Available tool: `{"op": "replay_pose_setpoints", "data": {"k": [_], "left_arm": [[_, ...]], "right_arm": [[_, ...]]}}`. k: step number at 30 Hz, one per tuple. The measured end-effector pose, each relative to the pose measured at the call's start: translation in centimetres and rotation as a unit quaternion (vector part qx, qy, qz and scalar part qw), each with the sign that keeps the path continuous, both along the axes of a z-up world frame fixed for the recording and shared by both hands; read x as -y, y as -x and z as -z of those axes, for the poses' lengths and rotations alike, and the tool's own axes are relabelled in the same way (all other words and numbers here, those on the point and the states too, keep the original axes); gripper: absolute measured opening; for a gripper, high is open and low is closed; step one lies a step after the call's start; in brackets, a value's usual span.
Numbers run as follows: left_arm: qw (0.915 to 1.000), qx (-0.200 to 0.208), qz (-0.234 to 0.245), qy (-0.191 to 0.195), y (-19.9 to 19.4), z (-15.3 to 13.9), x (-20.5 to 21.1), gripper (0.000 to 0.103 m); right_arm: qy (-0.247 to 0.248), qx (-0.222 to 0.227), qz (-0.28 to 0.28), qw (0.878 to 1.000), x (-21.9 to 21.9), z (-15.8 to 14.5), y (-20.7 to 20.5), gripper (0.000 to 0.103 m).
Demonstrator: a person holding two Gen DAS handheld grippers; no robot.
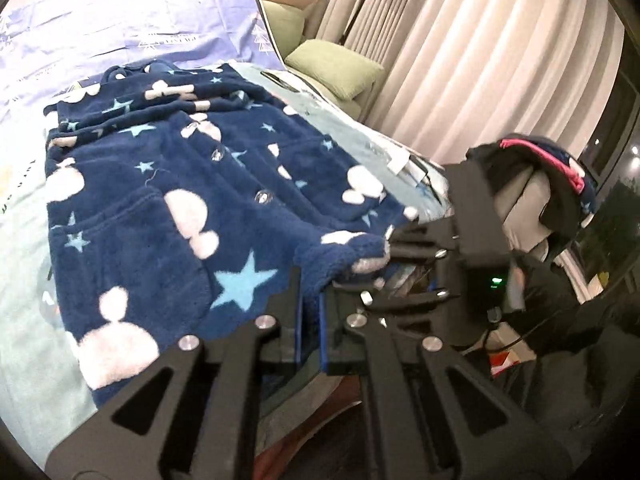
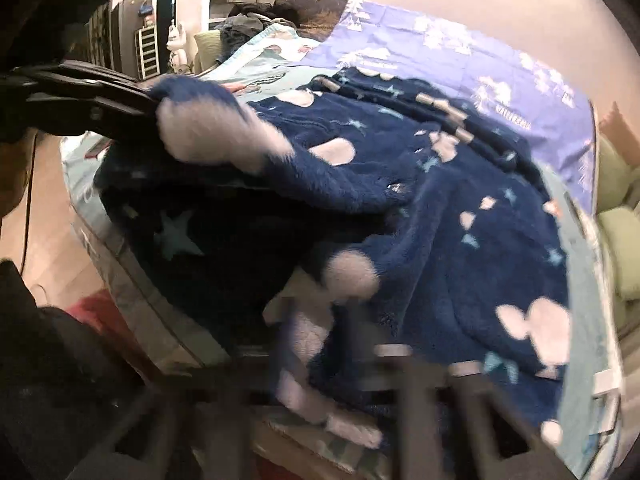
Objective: Fold small clothes
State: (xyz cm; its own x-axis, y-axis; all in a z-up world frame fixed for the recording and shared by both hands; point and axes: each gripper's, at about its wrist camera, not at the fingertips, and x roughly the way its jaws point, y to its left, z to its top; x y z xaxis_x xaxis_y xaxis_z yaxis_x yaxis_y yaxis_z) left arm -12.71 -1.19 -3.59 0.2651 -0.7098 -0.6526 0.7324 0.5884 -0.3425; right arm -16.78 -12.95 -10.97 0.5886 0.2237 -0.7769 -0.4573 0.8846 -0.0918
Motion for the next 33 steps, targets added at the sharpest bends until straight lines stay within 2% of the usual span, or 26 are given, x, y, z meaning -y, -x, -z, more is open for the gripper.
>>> {"op": "replay_pose_setpoints", "data": {"k": [1,3,6,9,11,12,15,16,18,20,21,22,23,24,26,27,29,31,33], "left_arm": [[1.0000,-0.004,0.002,0.006,0.1,0.0,0.0,0.007],[0.9997,-0.011,0.018,0.016,0.5,-0.3,0.3,0.007],[0.9991,-0.002,0.043,-0.003,1.3,0.2,1.7,0.007],[0.9987,-0.013,0.047,-0.018,1.2,1.3,2.6,0.007],[0.9989,-0.026,0.040,-0.007,0.7,1.3,2.3,0.007],[0.9989,-0.030,0.037,0.001,0.5,1.2,2.0,0.007],[0.9984,-0.040,0.028,0.028,-0.1,0.2,1.1,0.007],[0.9984,-0.039,0.025,0.033,-0.3,-0.1,0.9,0.007],[0.9986,-0.035,0.019,0.035,-0.5,-0.5,0.8,0.007],[0.9987,-0.034,0.016,0.034,-0.7,-0.7,0.7,0.007],[0.9987,-0.035,0.015,0.033,-0.8,-0.6,0.7,0.007],[0.9987,-0.035,0.015,0.032,-0.8,-0.6,0.8,0.007],[0.9988,-0.035,0.016,0.029,-0.8,-0.6,0.8,0.007],[0.9989,-0.035,0.017,0.028,-0.9,-0.5,0.8,0.007],[0.9986,-0.037,0.024,0.027,-0.7,-0.4,1.1,0.007],[0.9984,-0.037,0.031,0.028,-0.6,-0.4,1.2,0.007],[0.9980,-0.029,0.053,0.019,-0.1,-0.2,1.8,0.007],[0.9967,-0.022,0.076,-0.017,0.6,1.1,3.2,0.008],[0.9929,-0.039,0.089,-0.069,0.9,3.7,4.5,0.012]], "right_arm": [[-0.017,-0.009,-0.005,1.000,0.3,-0.1,-0.1,0.002],[-0.049,-0.035,-0.049,0.997,0.3,-0.4,0.8,0.001],[-0.032,-0.054,-0.099,0.993,-1.0,0.2,2.6,0.001],[-0.013,-0.041,-0.077,0.996,-0.7,0.4,2.9,0.003],[-0.025,-0.011,-0.036,0.999,0.8,-0.5,2.6,0.010],[-0.016,0.006,-0.023,1.000,1.1,-0.8,2.6,0.020],[0.062,0.075,-0.026,0.995,-0.5,-0.6,3.4,0.057],[0.081,0.084,-0.035,0.993,-1.2,-0.2,3.5,0.059],[0.122,0.086,-0.059,0.987,-2.6,1.2,3.5,0.058],[0.154,0.089,-0.056,0.983,-3.3,2.6,2.7,0.057],[0.153,0.089,-0.056,0.983,-3.3,3.0,2.4,0.043],[0.133,0.077,-0.052,0.987,-2.9,3.0,1.9,0.022],[0.118,0.070,-0.042,0.990,-2.4,2.7,1.5,0.013],[0.104,0.066,-0.036,0.992,-1.8,2.2,1.4,0.012],[0.068,0.066,-0.056,0.994,-1.2,0.6,2.6,0.011],[0.065,0.066,-0.073,0.993,-1.3,0.2,3.4,0.011],[0.093,0.069,-0.093,0.989,-1.8,0.6,4.2,0.011],[0.110,0.048,-0.094,0.988,-1.7,2.1,4.2,0.012],[0.089,0.029,-0.086,0.992,-1.3,2.4,3.6,0.016]]}}
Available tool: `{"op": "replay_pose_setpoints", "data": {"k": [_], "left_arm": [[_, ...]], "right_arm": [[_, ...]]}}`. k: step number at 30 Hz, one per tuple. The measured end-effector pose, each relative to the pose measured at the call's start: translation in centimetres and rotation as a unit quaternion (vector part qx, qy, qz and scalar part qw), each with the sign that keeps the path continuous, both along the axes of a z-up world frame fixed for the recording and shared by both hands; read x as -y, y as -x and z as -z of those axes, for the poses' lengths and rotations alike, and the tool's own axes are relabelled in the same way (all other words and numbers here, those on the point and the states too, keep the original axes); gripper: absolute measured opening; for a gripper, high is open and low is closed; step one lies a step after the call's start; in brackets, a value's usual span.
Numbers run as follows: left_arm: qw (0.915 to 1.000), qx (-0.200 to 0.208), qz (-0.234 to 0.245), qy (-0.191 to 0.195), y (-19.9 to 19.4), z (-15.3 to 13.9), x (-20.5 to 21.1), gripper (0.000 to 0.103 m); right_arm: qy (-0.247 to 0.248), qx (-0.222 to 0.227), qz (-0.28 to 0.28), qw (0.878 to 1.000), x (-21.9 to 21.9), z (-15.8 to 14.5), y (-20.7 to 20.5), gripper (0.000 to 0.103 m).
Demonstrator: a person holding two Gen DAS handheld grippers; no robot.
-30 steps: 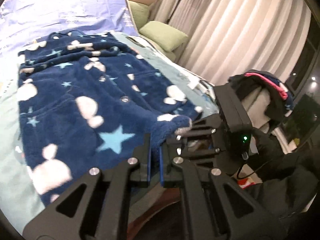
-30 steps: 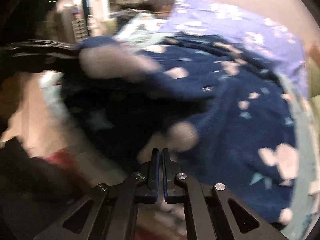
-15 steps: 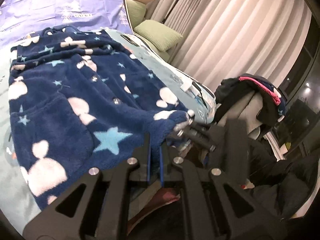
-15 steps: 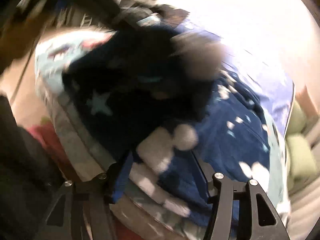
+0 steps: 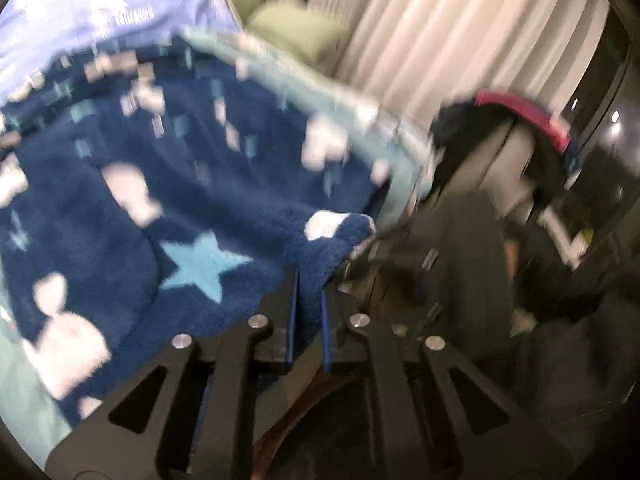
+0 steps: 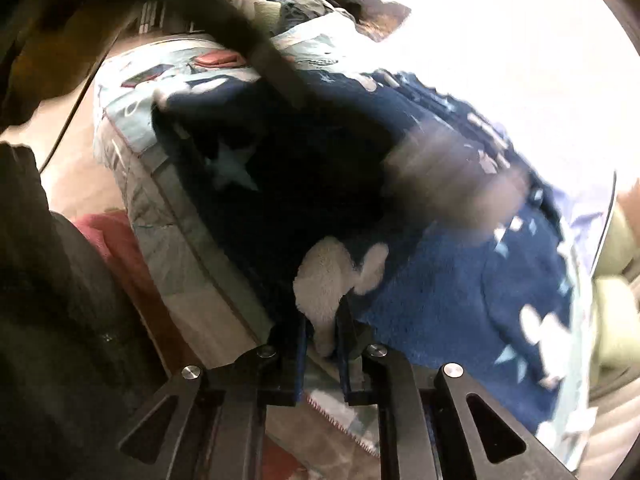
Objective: Fold small clothes
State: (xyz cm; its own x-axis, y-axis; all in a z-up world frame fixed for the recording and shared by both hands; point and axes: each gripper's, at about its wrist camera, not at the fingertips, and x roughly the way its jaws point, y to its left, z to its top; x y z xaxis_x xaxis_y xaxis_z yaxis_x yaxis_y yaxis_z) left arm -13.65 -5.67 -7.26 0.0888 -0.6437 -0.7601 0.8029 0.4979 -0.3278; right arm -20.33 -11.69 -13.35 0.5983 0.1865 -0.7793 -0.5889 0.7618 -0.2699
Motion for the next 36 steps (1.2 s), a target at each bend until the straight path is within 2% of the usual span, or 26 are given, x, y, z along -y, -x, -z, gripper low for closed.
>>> {"op": "replay_pose_setpoints", "data": {"k": [2,4,5,6,7,8,9,11,12,13,15,17,18,19,21,22,24,27,28,30,33,34,35,36], "left_arm": [[0.9980,-0.004,-0.001,-0.064,0.2,2.8,0.8,0.013],[0.9967,-0.006,-0.009,-0.080,0.3,3.6,0.5,0.013],[0.9973,-0.012,-0.012,-0.072,0.2,3.3,0.1,0.014],[0.9982,-0.020,-0.016,-0.054,0.2,2.6,-0.6,0.020],[0.9987,-0.025,-0.023,-0.039,0.1,1.8,-1.3,0.025],[0.9989,-0.023,-0.038,-0.014,-0.1,0.4,-2.4,0.038],[0.9984,-0.014,-0.056,0.002,-0.2,-0.6,-3.4,0.053],[0.9935,0.022,-0.109,0.026,-0.7,-2.6,-6.1,0.069],[0.9885,0.041,-0.142,0.028,-1.2,-3.3,-7.6,0.072],[0.9843,0.049,-0.168,0.025,-1.7,-3.5,-8.7,0.073],[0.9711,0.040,-0.235,0.003,-3.3,-2.8,-11.5,0.076],[0.9571,0.001,-0.289,-0.021,-4.6,-1.0,-13.6,0.076],[0.9518,-0.035,-0.304,-0.021,-5.1,0.4,-14.6,0.076],[0.9493,-0.057,-0.309,-0.019,-5.3,1.2,-15.1,0.076],[0.9455,-0.089,-0.312,-0.025,-5.6,3.2,-15.6,0.076],[0.9452,-0.090,-0.312,-0.028,-5.5,3.6,-15.6,0.076],[0.9479,-0.073,-0.309,-0.025,-5.4,3.9,-15.4,0.076],[0.9503,-0.068,-0.303,-0.015,-4.5,3.9,-15.3,0.074],[0.9503,-0.069,-0.303,-0.014,-4.3,3.9,-15.2,0.071],[0.9522,-0.076,-0.296,-0.015,-4.2,3.9,-15.1,0.042],[0.9505,-0.099,-0.295,-0.005,-3.8,4.0,-14.8,0.026],[0.9500,-0.101,-0.295,-0.004,-3.8,4.0,-14.9,0.022],[0.9494,-0.103,-0.296,-0.003,-3.7,3.8,-15.0,0.018],[0.9489,-0.102,-0.299,0.000,-3.7,3.6,-15.0,0.016]], "right_arm": [[-0.052,-0.036,0.000,0.998,1.7,-1.0,-0.2,0.024],[-0.103,-0.082,-0.008,0.991,3.6,-2.0,0.3,0.030],[-0.121,-0.102,-0.003,0.987,4.9,-2.6,0.6,0.032],[-0.133,-0.108,0.011,0.985,6.1,-2.9,0.7,0.038],[-0.146,-0.099,0.044,0.983,7.9,-3.7,0.8,0.044],[-0.161,-0.088,0.080,0.980,9.4,-4.7,0.9,0.047],[-0.189,-0.080,0.128,0.970,12.0,-5.4,0.3,0.052],[-0.262,-0.078,0.202,0.940,16.6,-6.0,-0.5,0.059],[-0.307,-0.078,0.251,0.915,19.5,-6.1,-1.1,0.061],[-0.329,-0.079,0.286,0.897,21.3,-5.8,-1.4,0.061],[-0.343,-0.088,0.330,0.875,23.6,-4.9,-2.3,0.061],[-0.357,-0.114,0.341,0.862,24.3,-3.5,-2.9,0.061],[-0.367,-0.131,0.337,0.857,24.4,-2.7,-3.5,0.061],[-0.374,-0.149,0.330,0.854,24.3,-1.9,-3.8,0.061],[-0.370,-0.166,0.320,0.856,23.6,-1.0,-3.7,0.061],[-0.361,-0.165,0.315,0.862,23.1,-0.8,-4.0,0.063],[-0.362,-0.166,0.308,0.864,23.0,-0.5,-4.8,0.069],[-0.386,-0.177,0.310,0.850,23.4,-0.5,-5.0,0.077],[-0.393,-0.181,0.318,0.844,23.3,-0.2,-5.3,0.077],[-0.402,-0.185,0.328,0.835,23.4,-0.2,-5.6,0.078],[-0.395,-0.192,0.327,0.837,22.9,-0.4,-5.9,0.079],[-0.396,-0.195,0.323,0.837,22.9,-0.4,-5.8,0.073],[-0.399,-0.204,0.315,0.837,22.9,-0.5,-5.8,0.063],[-0.404,-0.214,0.308,0.835,22.8,-0.5,-5.9,0.026]]}}
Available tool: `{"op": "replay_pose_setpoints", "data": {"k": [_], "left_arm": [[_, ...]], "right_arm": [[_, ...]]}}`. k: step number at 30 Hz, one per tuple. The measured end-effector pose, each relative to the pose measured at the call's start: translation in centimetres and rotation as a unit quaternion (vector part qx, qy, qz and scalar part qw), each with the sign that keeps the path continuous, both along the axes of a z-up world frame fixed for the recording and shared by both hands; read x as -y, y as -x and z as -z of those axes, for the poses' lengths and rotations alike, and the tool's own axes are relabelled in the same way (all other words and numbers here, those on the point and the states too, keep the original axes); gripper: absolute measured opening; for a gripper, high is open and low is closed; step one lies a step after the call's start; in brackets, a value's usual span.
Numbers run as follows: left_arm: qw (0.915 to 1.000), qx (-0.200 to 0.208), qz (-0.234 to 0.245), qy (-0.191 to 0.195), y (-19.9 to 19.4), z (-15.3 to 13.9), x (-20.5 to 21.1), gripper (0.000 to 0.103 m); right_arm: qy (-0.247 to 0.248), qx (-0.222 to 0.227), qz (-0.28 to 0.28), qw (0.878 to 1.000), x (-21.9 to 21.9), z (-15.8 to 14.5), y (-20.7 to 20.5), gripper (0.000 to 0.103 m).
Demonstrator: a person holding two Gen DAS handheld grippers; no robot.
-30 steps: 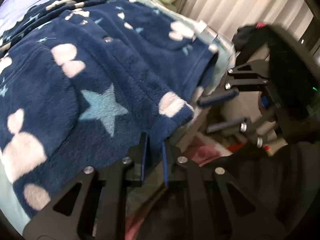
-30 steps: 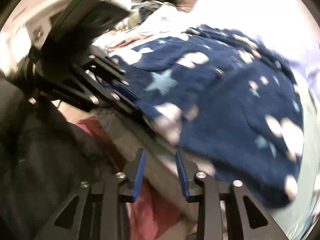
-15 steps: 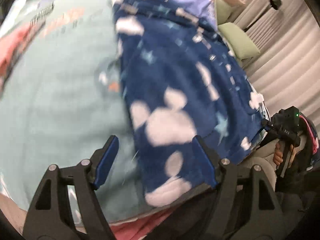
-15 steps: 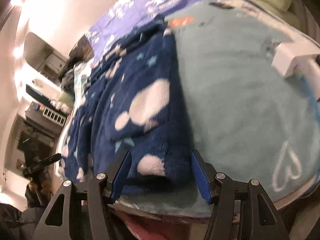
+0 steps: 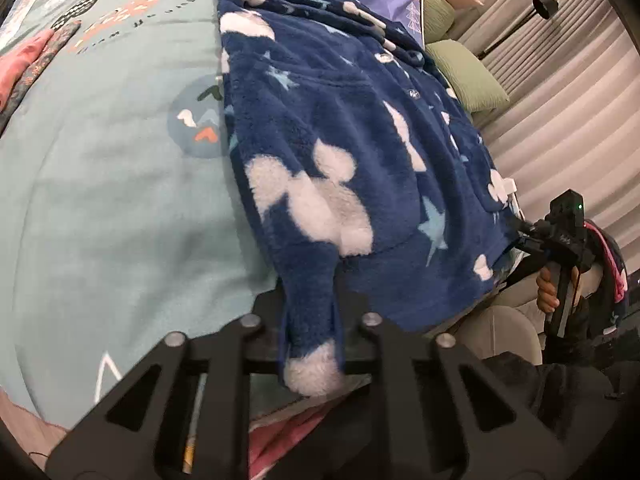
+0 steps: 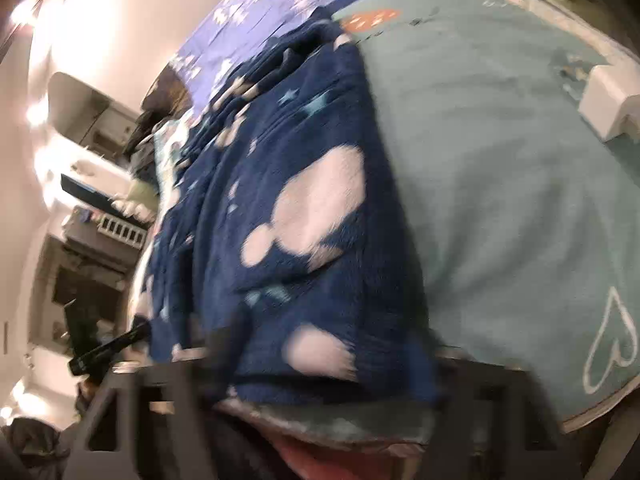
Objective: Fold small clothes
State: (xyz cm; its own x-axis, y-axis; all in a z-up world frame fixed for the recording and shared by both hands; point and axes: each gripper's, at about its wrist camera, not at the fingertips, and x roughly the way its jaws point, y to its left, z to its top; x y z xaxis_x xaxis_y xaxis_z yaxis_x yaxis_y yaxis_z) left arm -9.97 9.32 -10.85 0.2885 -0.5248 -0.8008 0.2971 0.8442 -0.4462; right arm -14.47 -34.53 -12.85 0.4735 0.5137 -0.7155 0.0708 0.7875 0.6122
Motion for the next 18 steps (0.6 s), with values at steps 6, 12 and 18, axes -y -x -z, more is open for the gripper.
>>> {"op": "replay_pose_setpoints", "data": {"k": [6,12,18], "left_arm": [[0.9977,0.061,0.008,0.029,-0.1,-4.9,0.4,0.013],[0.9880,0.141,0.025,0.056,-1.5,-10.9,1.0,0.013],[0.9714,0.227,0.035,0.059,-6.3,-16.2,2.2,0.013]], "right_arm": [[-0.068,0.048,-0.004,0.997,0.8,-2.3,-0.2,0.013],[-0.117,0.110,-0.001,0.987,1.6,-6.3,-1.7,0.013],[-0.140,0.190,-0.009,0.972,1.7,-12.3,-6.1,0.013]]}}
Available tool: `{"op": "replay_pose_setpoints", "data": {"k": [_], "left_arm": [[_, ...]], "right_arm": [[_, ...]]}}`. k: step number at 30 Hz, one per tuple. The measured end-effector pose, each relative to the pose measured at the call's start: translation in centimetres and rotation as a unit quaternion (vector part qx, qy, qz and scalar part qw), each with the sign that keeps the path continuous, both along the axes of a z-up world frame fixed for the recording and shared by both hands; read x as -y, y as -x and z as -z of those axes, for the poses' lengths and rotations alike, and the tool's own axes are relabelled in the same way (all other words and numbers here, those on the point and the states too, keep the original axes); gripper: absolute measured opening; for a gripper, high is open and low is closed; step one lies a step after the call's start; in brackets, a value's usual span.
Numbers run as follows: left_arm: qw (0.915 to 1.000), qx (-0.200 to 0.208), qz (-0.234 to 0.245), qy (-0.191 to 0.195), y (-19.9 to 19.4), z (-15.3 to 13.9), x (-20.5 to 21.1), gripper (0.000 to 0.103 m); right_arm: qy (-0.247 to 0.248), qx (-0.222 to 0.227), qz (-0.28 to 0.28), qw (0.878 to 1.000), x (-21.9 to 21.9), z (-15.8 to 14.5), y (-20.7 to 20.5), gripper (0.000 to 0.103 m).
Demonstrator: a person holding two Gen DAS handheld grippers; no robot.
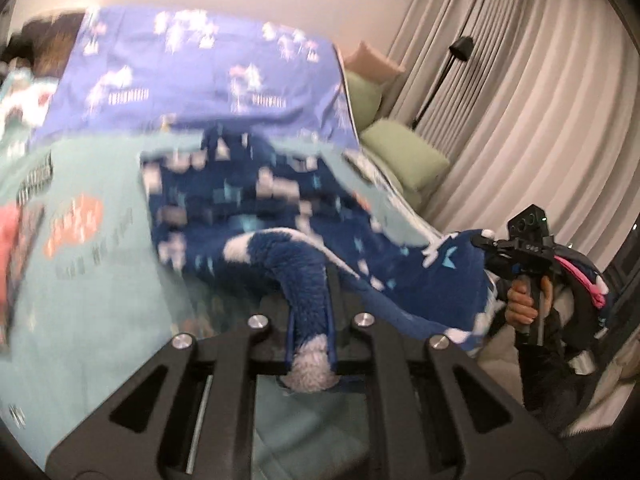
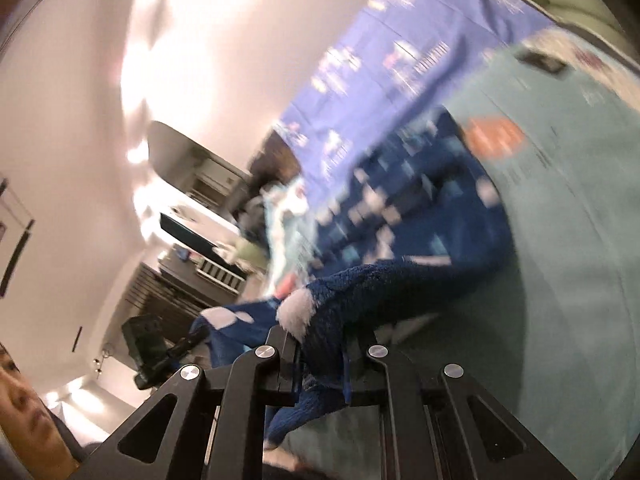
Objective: Fold small clothes
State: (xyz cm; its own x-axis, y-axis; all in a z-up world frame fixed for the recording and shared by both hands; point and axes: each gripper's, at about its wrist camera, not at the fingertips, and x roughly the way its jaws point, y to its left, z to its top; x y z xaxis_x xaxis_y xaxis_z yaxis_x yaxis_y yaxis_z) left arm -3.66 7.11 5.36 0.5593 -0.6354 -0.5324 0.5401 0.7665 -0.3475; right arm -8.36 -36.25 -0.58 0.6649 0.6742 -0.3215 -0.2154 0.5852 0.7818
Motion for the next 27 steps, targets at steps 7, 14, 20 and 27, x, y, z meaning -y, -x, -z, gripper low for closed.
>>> {"op": "replay_pose_setpoints", "data": {"k": [7,14,20,27], "left_arm": [[0.9961,0.057,-0.066,0.018,-9.2,-3.7,-0.7,0.013],[0.9874,0.060,-0.145,0.020,-20.2,-3.7,-1.6,0.013],[0.9864,0.041,-0.159,-0.009,-27.5,-0.3,-0.2,0.012],[0.9839,0.005,-0.170,-0.055,-34.4,5.3,1.2,0.012]], "right_arm": [[0.026,0.076,0.037,0.996,0.5,-7.0,-8.1,0.013],[0.070,0.088,0.099,0.989,1.7,-9.2,-17.6,0.013],[0.080,0.052,0.099,0.990,2.0,-6.0,-26.3,0.013],[0.100,-0.008,0.096,0.990,2.1,-0.1,-34.3,0.013]]}}
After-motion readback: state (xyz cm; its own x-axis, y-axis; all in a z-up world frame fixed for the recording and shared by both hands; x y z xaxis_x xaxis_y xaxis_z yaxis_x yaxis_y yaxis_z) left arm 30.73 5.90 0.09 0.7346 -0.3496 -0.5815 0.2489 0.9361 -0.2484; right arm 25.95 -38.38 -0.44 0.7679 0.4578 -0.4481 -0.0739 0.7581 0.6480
